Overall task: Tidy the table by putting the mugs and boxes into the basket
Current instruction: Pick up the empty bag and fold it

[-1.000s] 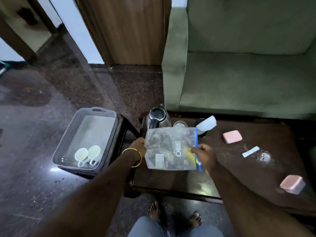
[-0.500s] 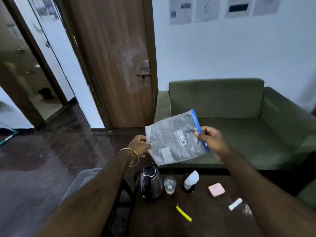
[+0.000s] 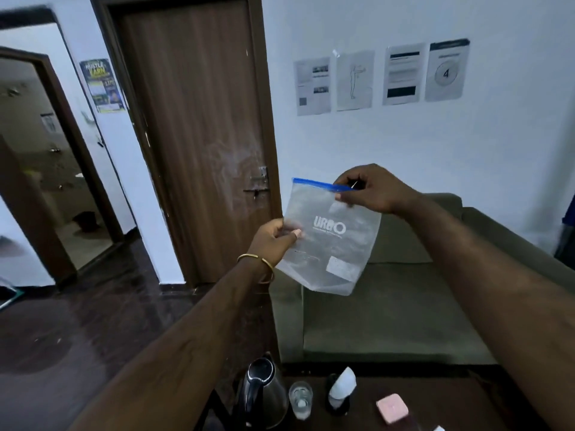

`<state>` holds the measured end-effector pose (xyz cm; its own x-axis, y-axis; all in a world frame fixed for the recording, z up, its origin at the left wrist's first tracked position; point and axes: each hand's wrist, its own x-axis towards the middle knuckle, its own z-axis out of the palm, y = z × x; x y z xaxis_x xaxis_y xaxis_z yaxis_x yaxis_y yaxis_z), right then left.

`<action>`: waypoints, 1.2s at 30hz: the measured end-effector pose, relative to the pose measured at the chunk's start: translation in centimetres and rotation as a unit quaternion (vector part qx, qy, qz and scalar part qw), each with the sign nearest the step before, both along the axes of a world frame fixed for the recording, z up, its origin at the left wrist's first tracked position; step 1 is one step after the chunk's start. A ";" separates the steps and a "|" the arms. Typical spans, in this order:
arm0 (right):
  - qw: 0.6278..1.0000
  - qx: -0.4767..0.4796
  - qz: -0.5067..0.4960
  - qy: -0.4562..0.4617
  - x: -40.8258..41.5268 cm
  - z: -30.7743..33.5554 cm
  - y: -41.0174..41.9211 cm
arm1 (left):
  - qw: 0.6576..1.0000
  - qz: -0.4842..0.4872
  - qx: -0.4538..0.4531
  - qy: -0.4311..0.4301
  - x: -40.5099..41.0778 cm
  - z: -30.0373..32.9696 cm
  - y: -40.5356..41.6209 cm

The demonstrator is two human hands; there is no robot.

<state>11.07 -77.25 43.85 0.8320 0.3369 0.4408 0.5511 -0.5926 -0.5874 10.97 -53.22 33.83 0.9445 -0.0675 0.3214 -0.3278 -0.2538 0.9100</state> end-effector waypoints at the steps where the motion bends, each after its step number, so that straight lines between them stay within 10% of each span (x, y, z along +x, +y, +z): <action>1: 0.997 0.047 -0.048 -0.042 0.3 -0.2 -0.3 | 0.999 -0.010 -0.044 0.012 -0.1 0.1 -0.4; 6: 0.914 0.365 -0.161 0.079 0.0 -5.7 -0.2 | 0.988 0.003 -0.136 0.071 0.5 0.3 -0.9; 12: 0.832 0.431 -0.078 0.342 -0.4 -12.7 0.0 | 0.976 0.021 -0.184 0.113 1.4 -1.1 -0.4; 23: 0.865 0.418 -0.084 0.265 0.3 -14.4 0.8 | 0.980 0.060 -0.136 0.136 0.8 -2.6 2.7; 30: 0.898 0.374 -0.090 0.214 1.4 -14.6 4.6 | 0.992 0.076 0.049 0.090 1.2 -2.9 8.0; 36: 0.894 0.392 -0.083 0.201 2.0 -14.4 5.0 | 0.991 0.034 -0.004 0.131 1.6 -2.7 9.0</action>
